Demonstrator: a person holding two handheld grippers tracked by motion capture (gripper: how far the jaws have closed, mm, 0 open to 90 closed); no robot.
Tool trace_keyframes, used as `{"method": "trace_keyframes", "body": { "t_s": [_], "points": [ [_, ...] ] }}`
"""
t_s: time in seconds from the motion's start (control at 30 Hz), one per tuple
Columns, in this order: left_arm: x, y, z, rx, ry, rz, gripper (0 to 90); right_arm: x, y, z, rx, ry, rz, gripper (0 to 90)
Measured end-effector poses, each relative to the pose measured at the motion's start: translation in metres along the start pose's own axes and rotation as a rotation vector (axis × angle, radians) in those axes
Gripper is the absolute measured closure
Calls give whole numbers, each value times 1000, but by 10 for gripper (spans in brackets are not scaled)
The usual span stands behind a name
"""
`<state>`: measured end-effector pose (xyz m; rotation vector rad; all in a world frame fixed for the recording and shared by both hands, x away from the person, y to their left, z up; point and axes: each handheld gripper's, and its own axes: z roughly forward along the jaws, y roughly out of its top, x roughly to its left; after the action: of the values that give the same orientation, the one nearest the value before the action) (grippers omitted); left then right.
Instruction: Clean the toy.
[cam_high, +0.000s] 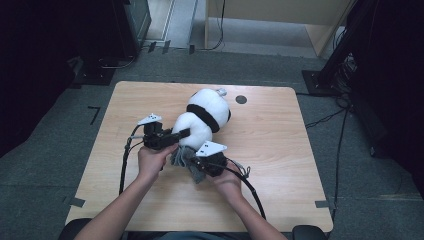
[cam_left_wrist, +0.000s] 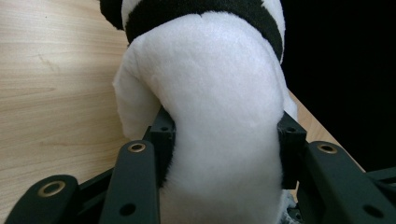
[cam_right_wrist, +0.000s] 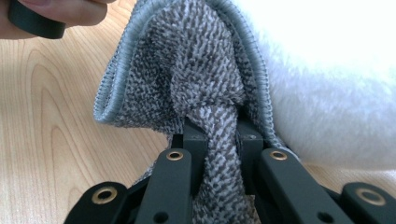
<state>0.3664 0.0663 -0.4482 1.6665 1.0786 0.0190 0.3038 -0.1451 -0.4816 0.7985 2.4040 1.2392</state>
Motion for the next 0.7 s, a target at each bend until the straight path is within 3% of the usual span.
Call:
{"method": "trace_keyframes", "body": {
  "t_s": [0.23,0.33,0.47,0.63,0.7],
  "points": [
    [1,2,-4,-13,-8,-9,552,-4,-4,3,38,-7,9,804],
    [3,6,-10,-31,-30,-19,552,-13,-11,6,89,-41,56,803],
    [3,9,-15,-32,-16,8,551,-26,-15,2,89,-72,116,804],
    [8,10,-14,-39,-3,-2,551,-31,-14,-5,87,-91,123,804],
    [10,10,-16,-49,5,-3,551,-29,-13,-6,84,-76,124,803]
  ]
}}
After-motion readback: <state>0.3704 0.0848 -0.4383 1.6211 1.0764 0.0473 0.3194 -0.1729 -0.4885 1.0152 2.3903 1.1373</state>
